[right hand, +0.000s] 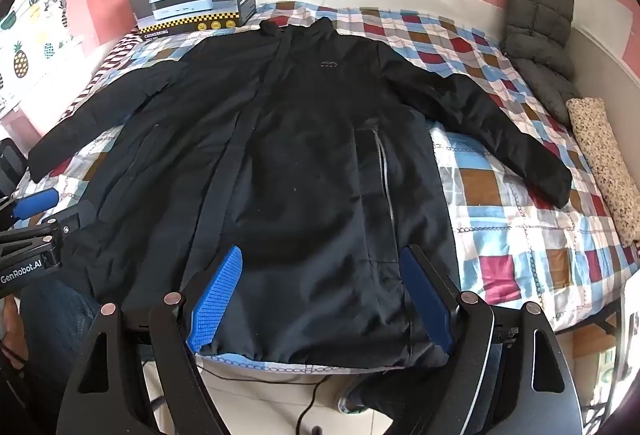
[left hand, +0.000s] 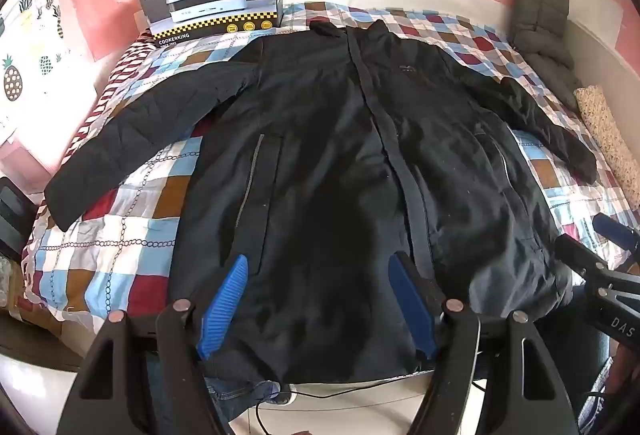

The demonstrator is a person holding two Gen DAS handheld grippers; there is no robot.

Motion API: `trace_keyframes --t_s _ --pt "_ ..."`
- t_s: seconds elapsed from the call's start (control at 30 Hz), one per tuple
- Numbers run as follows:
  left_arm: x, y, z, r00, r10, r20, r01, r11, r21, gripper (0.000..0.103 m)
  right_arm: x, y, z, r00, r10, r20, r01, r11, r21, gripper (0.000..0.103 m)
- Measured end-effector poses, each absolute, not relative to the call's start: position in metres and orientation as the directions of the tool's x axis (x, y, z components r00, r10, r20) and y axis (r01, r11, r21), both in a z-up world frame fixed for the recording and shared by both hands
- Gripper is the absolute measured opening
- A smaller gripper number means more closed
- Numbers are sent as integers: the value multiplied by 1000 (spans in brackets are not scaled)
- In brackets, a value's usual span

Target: Fold large clothes

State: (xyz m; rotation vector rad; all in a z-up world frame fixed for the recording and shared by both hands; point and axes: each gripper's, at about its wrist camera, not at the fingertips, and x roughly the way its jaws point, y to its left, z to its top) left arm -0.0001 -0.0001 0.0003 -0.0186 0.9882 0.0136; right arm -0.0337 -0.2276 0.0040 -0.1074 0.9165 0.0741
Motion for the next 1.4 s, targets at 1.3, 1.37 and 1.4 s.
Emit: trace_keyframes --t_s 1.3,1.37,1.4 --pt "-12 12 7 546 20 -837 -31 1000 4 75 -43 -226 12 621 57 -781 -127 992 -28 81" --pt "-12 12 7 547 21 -837 -31 1000 5 75 -43 -226 12 620 58 -782 -127 992 -27 81" --pt "-12 12 7 546 21 -837 -32 999 4 75 -42 -226 12 620 58 -783 -127 992 -26 81"
